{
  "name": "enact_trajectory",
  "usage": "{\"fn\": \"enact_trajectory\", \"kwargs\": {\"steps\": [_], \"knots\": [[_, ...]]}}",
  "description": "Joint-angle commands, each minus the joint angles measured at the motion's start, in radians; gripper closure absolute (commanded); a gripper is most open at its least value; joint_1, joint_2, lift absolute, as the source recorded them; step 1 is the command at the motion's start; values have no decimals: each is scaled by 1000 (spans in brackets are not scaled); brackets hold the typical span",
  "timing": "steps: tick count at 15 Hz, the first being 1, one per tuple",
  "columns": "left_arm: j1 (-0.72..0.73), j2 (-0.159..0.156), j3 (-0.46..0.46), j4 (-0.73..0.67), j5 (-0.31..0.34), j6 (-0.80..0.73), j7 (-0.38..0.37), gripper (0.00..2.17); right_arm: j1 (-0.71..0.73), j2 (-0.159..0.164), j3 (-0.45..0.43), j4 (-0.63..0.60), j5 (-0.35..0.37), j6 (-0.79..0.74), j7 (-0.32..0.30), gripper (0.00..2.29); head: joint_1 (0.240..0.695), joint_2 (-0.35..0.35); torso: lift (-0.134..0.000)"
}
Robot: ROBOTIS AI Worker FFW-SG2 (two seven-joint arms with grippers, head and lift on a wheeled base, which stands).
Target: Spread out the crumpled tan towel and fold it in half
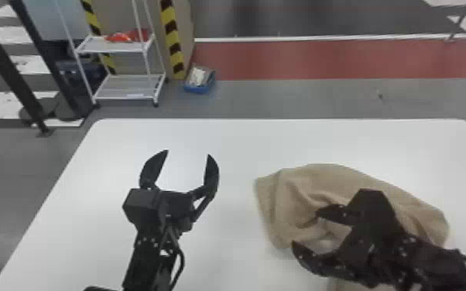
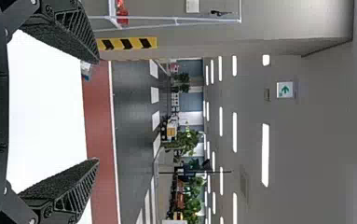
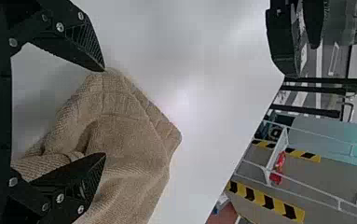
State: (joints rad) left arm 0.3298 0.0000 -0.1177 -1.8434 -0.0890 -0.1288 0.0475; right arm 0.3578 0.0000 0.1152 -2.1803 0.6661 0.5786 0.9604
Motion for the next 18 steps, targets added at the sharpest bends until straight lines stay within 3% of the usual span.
{"fn": "enact_trajectory", "kwargs": {"steps": [1, 6, 11, 16, 18], "knots": [[0, -3, 1, 0, -3, 2, 0, 137, -14, 1, 14, 13, 23, 4, 1, 279, 695, 81, -124], [2, -3, -3, 0, -3, 2, 0, 137, -65, 1, 87, 47, 144, 120, 47, 279, 695, 90, -124], [2, -3, -5, -3, -5, 2, 0, 137, -92, 1, 129, 91, 184, 151, 47, 289, 695, 95, -124], [0, -3, -2, 0, -3, 2, 0, 137, -128, 1, 158, 117, 199, 249, 18, 593, 695, 101, -124], [0, -3, -2, 0, -3, 2, 0, 137, -132, 1, 161, 117, 199, 274, 11, 961, 695, 97, -124]]}}
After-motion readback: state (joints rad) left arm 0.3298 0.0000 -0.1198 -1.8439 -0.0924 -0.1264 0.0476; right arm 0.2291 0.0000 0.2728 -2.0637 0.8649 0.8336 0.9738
